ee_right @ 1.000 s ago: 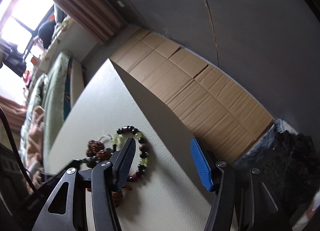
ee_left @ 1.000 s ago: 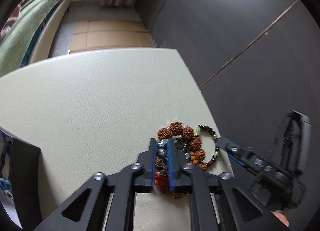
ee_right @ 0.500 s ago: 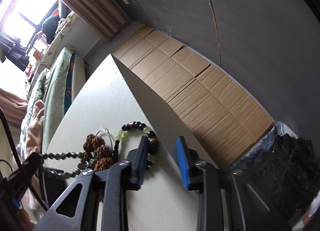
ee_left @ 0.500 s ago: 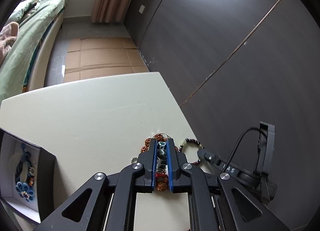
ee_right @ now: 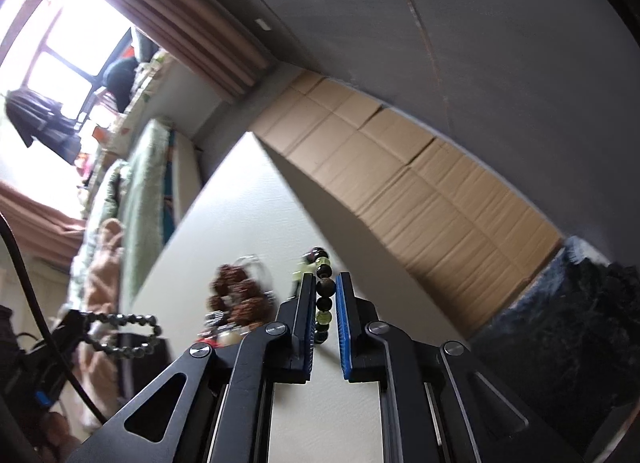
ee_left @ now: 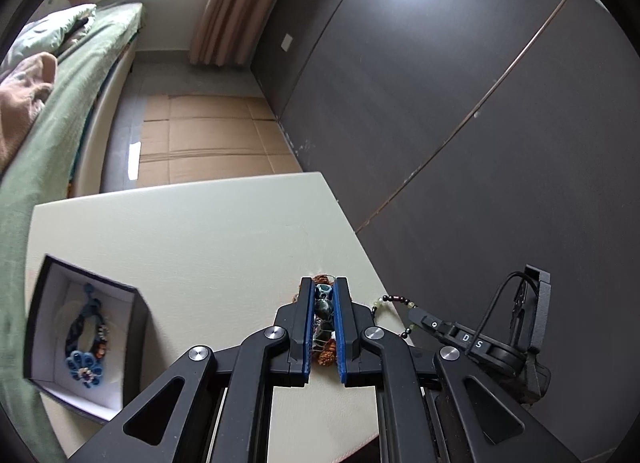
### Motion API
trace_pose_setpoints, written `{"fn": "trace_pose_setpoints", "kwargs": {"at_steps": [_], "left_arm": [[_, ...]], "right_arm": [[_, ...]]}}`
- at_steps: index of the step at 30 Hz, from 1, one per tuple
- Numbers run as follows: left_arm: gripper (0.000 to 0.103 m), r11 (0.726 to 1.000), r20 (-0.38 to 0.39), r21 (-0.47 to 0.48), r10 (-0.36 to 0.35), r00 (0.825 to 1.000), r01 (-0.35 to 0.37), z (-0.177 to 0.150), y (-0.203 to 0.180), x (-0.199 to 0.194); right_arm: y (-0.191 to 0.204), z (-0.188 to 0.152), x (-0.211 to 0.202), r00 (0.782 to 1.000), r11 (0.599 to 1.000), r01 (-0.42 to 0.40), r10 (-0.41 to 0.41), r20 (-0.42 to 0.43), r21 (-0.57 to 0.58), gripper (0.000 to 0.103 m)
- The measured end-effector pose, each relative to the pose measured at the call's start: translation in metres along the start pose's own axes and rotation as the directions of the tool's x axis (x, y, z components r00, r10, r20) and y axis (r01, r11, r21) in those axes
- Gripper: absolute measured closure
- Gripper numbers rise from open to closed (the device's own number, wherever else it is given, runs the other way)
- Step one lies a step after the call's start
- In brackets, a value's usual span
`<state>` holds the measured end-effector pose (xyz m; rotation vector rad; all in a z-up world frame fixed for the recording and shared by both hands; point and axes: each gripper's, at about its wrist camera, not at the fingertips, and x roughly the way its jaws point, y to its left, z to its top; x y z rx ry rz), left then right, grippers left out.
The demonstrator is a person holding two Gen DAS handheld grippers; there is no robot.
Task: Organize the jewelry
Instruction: 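Grasp the dark bead bracelet with the right tool and lift it, then lower the dark bead bracelet into the black box and open the right tool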
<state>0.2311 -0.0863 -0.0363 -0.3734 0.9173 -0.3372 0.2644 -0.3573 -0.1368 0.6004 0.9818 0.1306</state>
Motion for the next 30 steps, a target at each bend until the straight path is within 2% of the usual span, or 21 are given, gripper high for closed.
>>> {"fn": "trace_pose_setpoints", "kwargs": {"at_steps": [5,14,24,27,30], "left_arm": [[0.094,1.0,0.028,-0.019,0.012,1.0,-0.011,-0.001,0.012,-0.024],[0.094,0.995,0.065,-0.067,0.072,0.995,-0.067,-0.007,0.05,-0.059],[0.094,0.983,0.085,-0.143,0.125,0.989,-0.112,-0.007,0.1,-0.077],[0.094,0.98,0.085,-0.169,0.12,0.989,-0.104,-0.009,0.109,-0.078],[0.09,0.975,0.047,-0.2,0.111,0.993,-0.1,-0.011,0.119,-0.075]], "right_arm": [[0.021,-0.012,-0.004,0.996,0.995,-0.093,0.093,-0.014,-0.018,0.092],[0.083,-0.031,-0.012,0.98,0.974,-0.197,0.194,-0.039,-0.111,0.092],[0.141,-0.051,-0.006,0.961,0.942,-0.27,0.253,-0.107,-0.198,0.092],[0.155,-0.058,-0.003,0.956,0.933,-0.287,0.263,-0.129,-0.218,0.092],[0.172,-0.064,0.002,0.951,0.924,-0.299,0.269,-0.153,-0.237,0.092]]}}
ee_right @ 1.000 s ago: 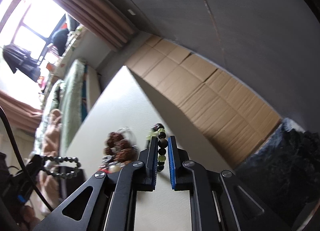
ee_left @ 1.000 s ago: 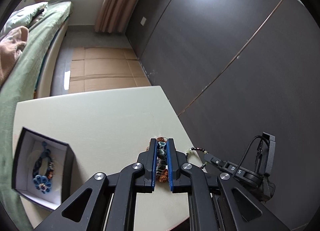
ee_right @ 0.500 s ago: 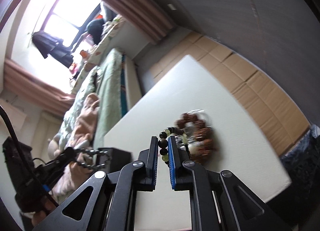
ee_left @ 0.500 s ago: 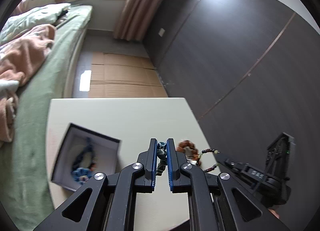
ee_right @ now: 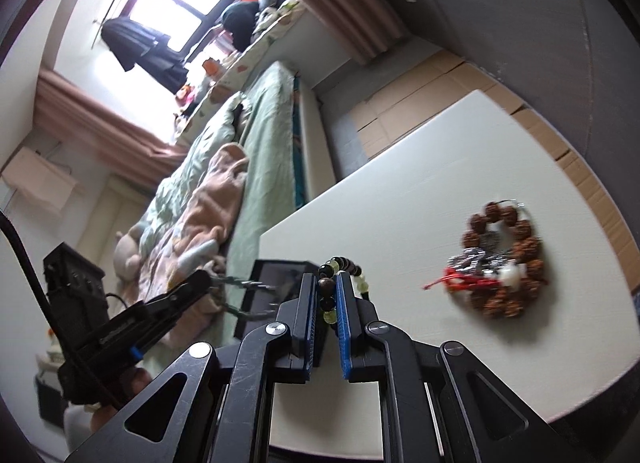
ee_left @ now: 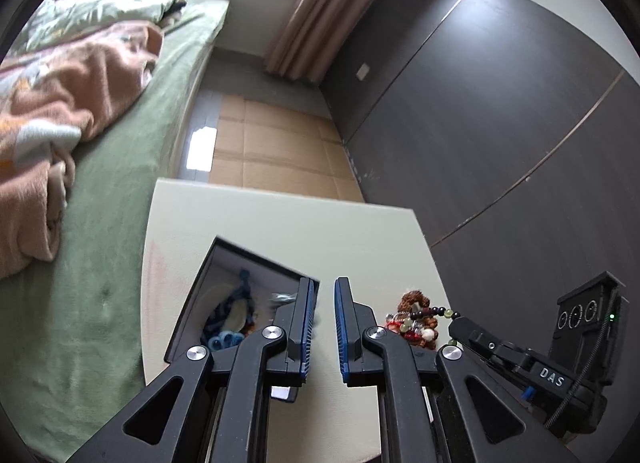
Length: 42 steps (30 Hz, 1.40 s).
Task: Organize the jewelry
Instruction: 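Lower the dark bead bracelet into the black box and open the right tool, then withdraw both tools from the box toward the remaining brown bead bracelet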
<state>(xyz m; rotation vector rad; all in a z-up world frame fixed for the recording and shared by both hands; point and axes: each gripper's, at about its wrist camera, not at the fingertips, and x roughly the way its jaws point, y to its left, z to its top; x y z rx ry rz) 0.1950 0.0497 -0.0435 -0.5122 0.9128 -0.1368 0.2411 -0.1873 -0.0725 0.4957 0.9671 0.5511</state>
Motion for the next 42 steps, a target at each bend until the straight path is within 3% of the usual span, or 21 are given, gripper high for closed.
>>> {"fn": "trace_pose_setpoints", "kwargs": {"at_steps": [2,6,8,17,26,27,28,30,42], "left_arm": [[0.084,1.0,-0.028,-0.021,-0.002,1.0,0.001,0.0,0.007,0.002],[0.049,0.998,0.01,-0.065,0.008,1.0,-0.008,-0.004,0.023,-0.009],[0.041,0.997,0.034,-0.081,0.011,0.999,-0.009,-0.007,0.03,-0.017],[0.04,0.988,0.049,-0.145,0.064,0.997,-0.056,-0.019,0.061,-0.042],[0.04,0.979,0.056,-0.191,0.079,0.995,-0.067,-0.025,0.08,-0.054],[0.04,0.979,0.056,-0.191,0.078,0.995,-0.066,-0.025,0.08,-0.054],[0.04,0.98,0.056,-0.189,0.078,0.995,-0.066,-0.025,0.079,-0.054],[0.04,0.981,0.056,-0.181,0.075,0.996,-0.064,-0.026,0.077,-0.053],[0.04,0.992,0.027,-0.121,0.036,0.999,-0.033,-0.029,0.051,-0.034]], "right_arm": [[0.007,0.0,0.004,1.0,1.0,-0.009,0.009,-0.012,-0.012,0.092],[0.023,-0.001,0.014,0.999,0.999,-0.026,0.025,-0.037,-0.038,0.092],[0.031,-0.001,0.019,0.998,0.998,-0.037,0.035,-0.047,-0.047,0.092],[0.051,0.002,0.044,0.993,0.995,-0.074,0.068,-0.093,-0.067,0.092],[0.067,0.006,0.071,0.993,0.994,-0.044,0.033,-0.114,-0.098,0.091],[0.068,0.005,0.076,0.99,0.994,-0.038,0.025,-0.135,-0.101,0.083],[0.067,0.003,0.08,0.986,0.995,-0.045,0.029,-0.166,-0.093,0.065],[0.062,-0.001,0.078,0.985,0.997,-0.048,0.036,-0.168,-0.068,0.045],[0.018,-0.002,0.029,0.996,0.999,0.043,-0.042,-0.085,0.003,0.042]]}}
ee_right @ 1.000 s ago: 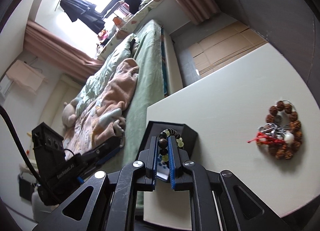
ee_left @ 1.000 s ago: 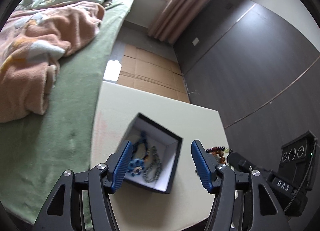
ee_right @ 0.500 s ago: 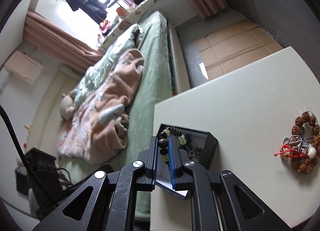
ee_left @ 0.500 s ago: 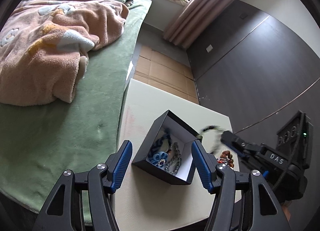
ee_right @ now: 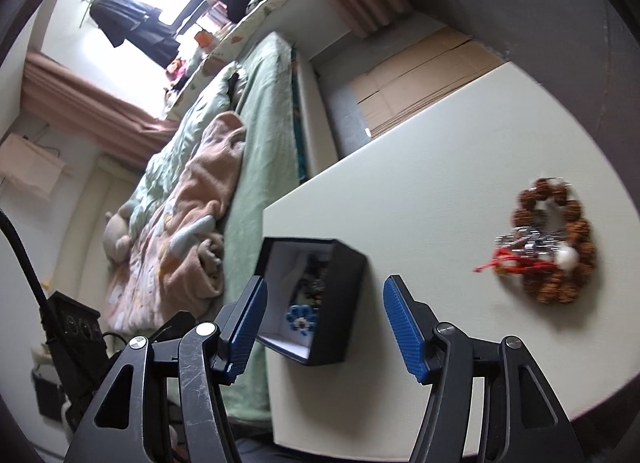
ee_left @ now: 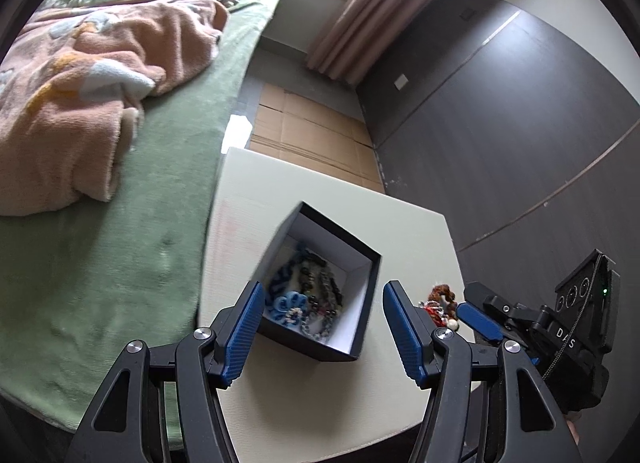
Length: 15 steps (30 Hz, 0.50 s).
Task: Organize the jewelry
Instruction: 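Withdraw both tools from the box toward the remaining brown bead bracelet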
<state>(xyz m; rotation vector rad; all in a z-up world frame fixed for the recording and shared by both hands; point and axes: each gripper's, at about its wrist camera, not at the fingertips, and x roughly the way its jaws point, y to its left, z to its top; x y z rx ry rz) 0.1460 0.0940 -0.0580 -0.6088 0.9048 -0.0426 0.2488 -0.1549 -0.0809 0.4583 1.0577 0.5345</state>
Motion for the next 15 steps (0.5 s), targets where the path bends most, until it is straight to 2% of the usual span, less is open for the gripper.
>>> {"fn": "trace_pose_setpoints", "kwargs": {"at_steps": [5,10,12,13,15], "left_arm": [[0.04,0.999,-0.029,0.052,-0.007,1.0,0.009,-0.002,-0.02,0.012],[0.04,0.986,-0.016,0.167,0.014,1.0,-0.011,-0.006,-0.054,0.021],[0.035,0.985,-0.021,0.174,0.006,1.0,-0.002,-0.007,-0.064,0.026],[0.027,0.984,-0.023,0.177,0.0,1.0,0.004,-0.008,-0.068,0.028],[0.019,0.982,-0.021,0.186,-0.013,1.0,0.017,-0.011,-0.077,0.032]], "right_arm": [[-0.016,0.002,-0.02,0.999,0.999,0.029,-0.029,0.035,0.015,0.042],[-0.035,-0.002,-0.039,0.998,1.0,0.008,-0.01,0.06,0.027,0.041],[-0.041,-0.004,-0.047,0.997,1.0,0.015,-0.017,0.07,0.022,0.04],[-0.046,-0.004,-0.053,0.997,1.0,0.016,-0.018,0.079,0.023,0.031],[-0.055,-0.004,-0.062,0.995,0.999,0.028,-0.031,0.099,0.038,0.015]]}}
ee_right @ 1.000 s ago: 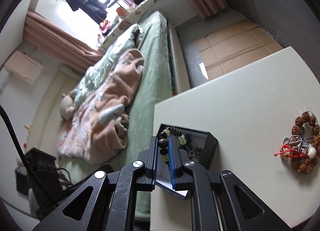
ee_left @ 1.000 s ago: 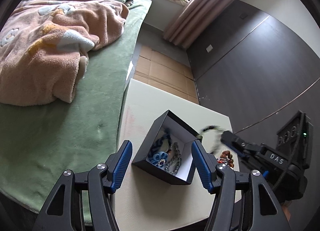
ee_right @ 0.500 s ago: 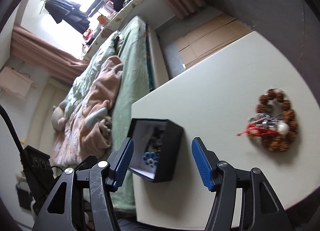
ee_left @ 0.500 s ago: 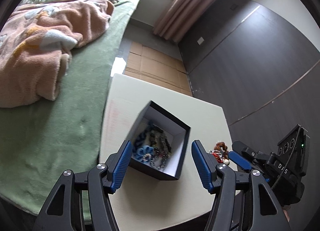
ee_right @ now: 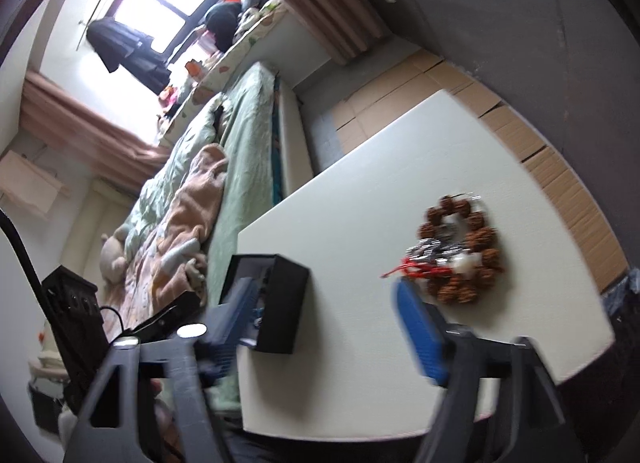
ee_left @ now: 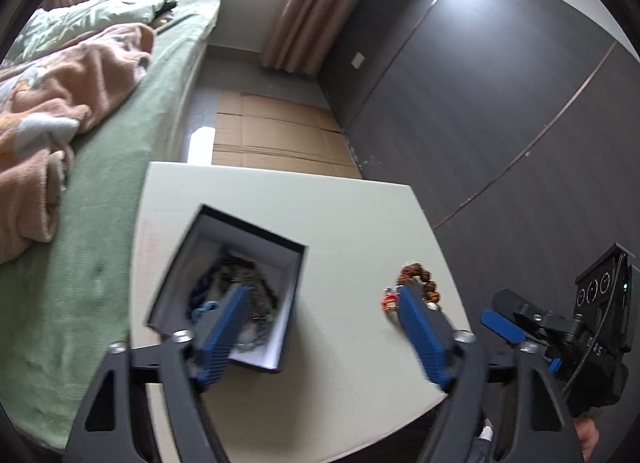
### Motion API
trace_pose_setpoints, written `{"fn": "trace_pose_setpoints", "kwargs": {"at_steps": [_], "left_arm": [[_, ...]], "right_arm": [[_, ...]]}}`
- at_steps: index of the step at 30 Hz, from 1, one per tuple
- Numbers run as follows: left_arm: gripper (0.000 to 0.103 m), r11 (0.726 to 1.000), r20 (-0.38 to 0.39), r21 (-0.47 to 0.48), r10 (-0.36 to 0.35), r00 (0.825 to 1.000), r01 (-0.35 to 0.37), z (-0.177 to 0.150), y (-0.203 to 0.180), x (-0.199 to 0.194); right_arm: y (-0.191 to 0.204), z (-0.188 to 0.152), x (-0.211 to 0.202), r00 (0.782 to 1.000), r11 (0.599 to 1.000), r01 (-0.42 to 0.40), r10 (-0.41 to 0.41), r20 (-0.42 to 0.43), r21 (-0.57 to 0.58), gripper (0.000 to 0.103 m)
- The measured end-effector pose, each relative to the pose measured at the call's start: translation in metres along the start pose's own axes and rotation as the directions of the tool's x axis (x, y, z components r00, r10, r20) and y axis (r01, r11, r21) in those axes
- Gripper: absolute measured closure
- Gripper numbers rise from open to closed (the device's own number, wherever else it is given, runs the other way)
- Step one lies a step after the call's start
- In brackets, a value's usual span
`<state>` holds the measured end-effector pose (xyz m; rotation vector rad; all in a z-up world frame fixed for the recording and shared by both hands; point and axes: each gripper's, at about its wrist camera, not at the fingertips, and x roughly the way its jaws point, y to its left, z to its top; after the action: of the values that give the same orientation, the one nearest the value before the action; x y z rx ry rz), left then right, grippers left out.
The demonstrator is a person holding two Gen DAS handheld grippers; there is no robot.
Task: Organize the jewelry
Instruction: 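Withdraw both tools from the box toward the remaining brown bead bracelet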
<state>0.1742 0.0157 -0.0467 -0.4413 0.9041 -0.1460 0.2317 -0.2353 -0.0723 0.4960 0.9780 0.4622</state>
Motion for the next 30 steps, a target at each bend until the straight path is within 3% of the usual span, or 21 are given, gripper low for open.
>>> {"fn": "trace_pose_setpoints", "kwargs": {"at_steps": [8,13,21,26,30], "left_arm": [[0.011,0.998,-0.038,0.046,-0.034,0.999,0.036,-0.003,-0.036,0.019],[0.0,0.995,-0.061,0.081,-0.049,0.997,0.054,-0.004,-0.059,0.029],[0.0,0.988,-0.136,0.146,-0.025,0.99,0.045,-0.008,-0.089,0.061],[0.014,0.986,-0.167,0.157,-0.019,0.986,0.045,-0.009,-0.096,0.08],[0.034,0.989,-0.208,0.138,-0.028,0.978,0.058,-0.012,-0.096,0.097]], "right_arm": [[-0.042,0.0,-0.022,0.998,0.997,0.038,-0.041,0.048,0.061,0.011],[-0.078,-0.005,-0.025,0.998,0.99,0.01,-0.019,0.061,0.139,0.007],[-0.127,-0.013,-0.024,0.99,0.97,-0.044,0.011,0.139,0.24,0.007],[-0.136,-0.012,-0.028,0.984,0.963,-0.075,0.03,0.175,0.258,0.007],[-0.145,-0.013,-0.032,0.98,0.953,-0.085,0.027,0.195,0.292,0.013]]}}
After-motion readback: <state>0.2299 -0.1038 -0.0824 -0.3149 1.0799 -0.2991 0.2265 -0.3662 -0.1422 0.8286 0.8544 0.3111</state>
